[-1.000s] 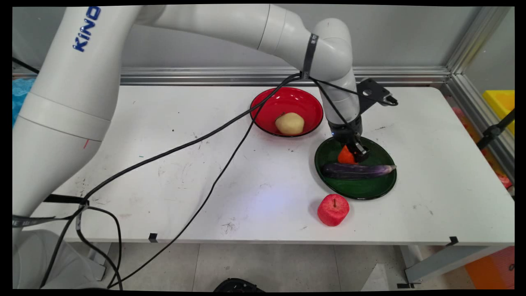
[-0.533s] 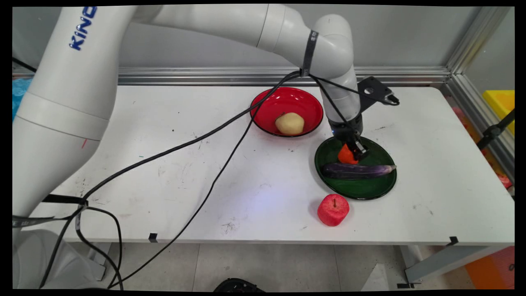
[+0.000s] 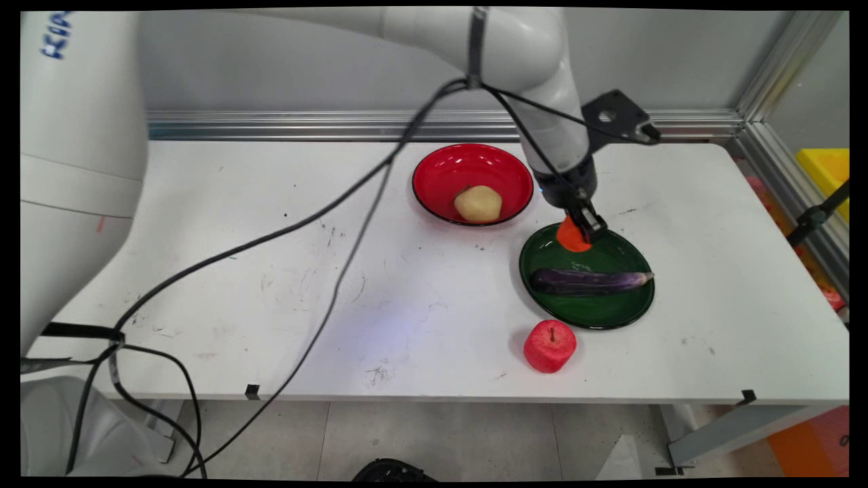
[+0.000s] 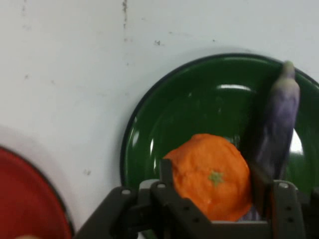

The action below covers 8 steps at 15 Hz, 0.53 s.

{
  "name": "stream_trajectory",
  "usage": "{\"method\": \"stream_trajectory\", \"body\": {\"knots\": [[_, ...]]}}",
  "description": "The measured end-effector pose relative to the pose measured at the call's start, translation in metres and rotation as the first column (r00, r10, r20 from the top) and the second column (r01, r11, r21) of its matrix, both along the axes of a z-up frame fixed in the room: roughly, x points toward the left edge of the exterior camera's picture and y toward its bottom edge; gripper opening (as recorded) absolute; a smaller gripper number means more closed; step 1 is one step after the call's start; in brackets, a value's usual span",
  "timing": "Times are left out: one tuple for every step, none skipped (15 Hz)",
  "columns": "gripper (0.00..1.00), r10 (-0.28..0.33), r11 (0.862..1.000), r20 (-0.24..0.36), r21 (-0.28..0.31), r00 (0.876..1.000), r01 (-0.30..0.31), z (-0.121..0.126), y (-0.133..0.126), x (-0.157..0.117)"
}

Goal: Place the picked object on the table

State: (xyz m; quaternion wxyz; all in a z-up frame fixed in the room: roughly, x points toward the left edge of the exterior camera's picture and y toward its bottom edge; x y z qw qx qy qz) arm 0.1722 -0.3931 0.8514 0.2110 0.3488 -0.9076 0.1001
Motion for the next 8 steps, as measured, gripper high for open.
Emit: {"method": "stream_trajectory", "body": {"knots": [[0.0, -0.012, 1.0, 0.007, -0.006, 1.0, 0.012, 0.009, 0.008, 0.01], [0.0, -0.025, 1.0, 0.015, -0.012, 1.0, 0.025, 0.018, 0.016, 0.02], [0.0, -0.036, 0.999, 0.023, -0.016, 0.999, 0.037, 0.024, 0.022, 0.03], [0.0, -0.049, 0.999, 0.034, -0.018, 0.998, 0.05, 0.031, 0.03, 0.043], [0.0, -0.061, 0.998, 0.044, -0.019, 0.997, 0.062, 0.036, 0.037, 0.055], [0.0, -0.074, 0.997, 0.052, -0.018, 0.996, 0.075, 0.04, 0.043, 0.066], [0.0, -0.088, 0.996, 0.059, -0.018, 0.994, 0.089, 0.043, 0.049, 0.077], [0.0, -0.1, 0.995, 0.063, -0.017, 0.993, 0.101, 0.045, 0.053, 0.087]]}}
